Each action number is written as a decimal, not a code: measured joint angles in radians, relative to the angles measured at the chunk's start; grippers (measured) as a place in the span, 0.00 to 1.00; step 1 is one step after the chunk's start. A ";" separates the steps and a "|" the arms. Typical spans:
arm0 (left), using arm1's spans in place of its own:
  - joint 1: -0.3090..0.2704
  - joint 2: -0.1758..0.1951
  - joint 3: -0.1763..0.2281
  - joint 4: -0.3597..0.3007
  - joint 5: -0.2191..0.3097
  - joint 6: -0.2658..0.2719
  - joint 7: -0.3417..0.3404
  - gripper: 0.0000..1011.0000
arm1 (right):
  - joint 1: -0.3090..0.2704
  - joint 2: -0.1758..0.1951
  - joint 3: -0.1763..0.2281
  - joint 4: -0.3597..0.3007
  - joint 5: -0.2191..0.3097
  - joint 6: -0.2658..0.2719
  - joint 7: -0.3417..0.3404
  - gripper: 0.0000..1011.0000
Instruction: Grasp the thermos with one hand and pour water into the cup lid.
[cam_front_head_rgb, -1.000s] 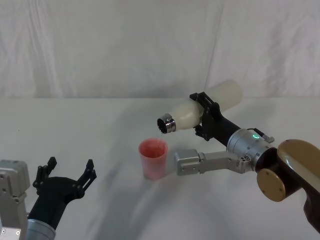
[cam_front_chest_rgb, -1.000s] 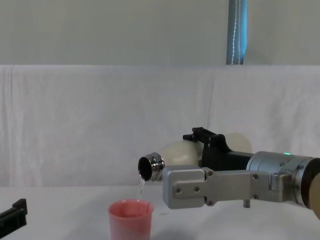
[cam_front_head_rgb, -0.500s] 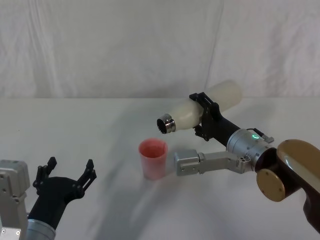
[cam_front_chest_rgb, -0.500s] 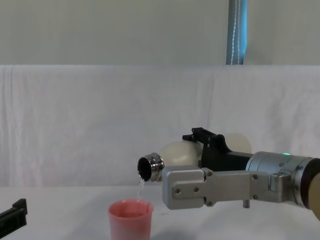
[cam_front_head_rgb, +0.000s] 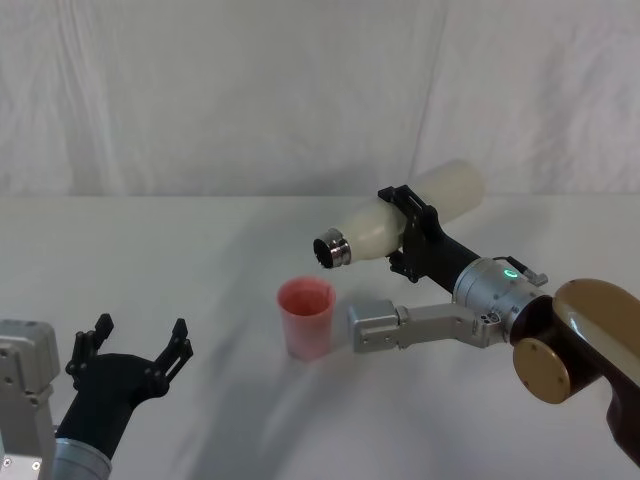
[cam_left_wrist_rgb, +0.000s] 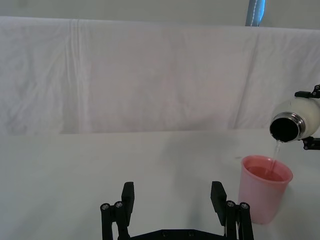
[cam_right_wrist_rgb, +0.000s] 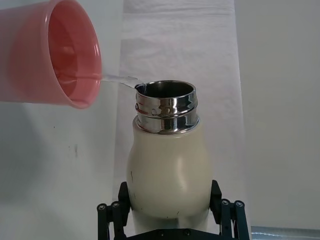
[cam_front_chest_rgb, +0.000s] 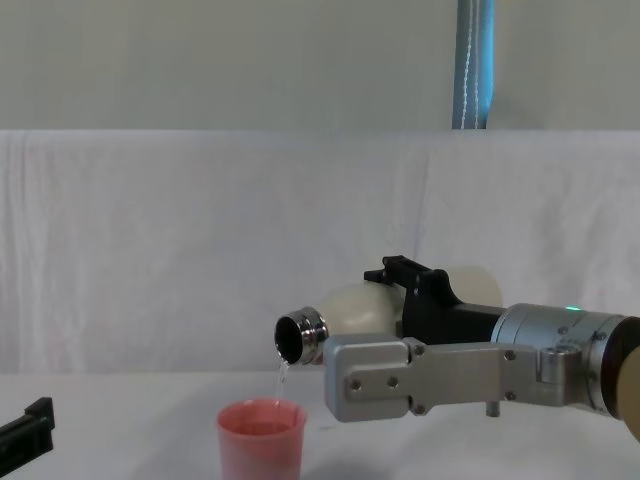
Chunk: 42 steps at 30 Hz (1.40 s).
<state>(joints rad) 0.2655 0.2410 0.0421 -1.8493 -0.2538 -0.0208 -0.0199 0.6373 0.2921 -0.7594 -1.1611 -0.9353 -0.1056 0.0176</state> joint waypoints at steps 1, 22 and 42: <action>0.000 0.000 0.000 0.000 0.000 0.000 0.000 0.99 | 0.000 0.000 0.000 -0.001 0.000 0.000 0.000 0.94; 0.000 0.000 0.000 0.000 0.000 0.000 0.000 0.99 | -0.006 0.006 -0.002 -0.014 -0.003 0.002 0.000 0.94; 0.000 0.000 0.000 0.000 0.000 0.000 0.000 0.99 | -0.009 0.010 -0.002 -0.025 -0.004 0.003 0.007 0.94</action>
<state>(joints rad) 0.2655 0.2409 0.0421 -1.8492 -0.2538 -0.0208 -0.0198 0.6286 0.3024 -0.7610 -1.1861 -0.9390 -0.1027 0.0250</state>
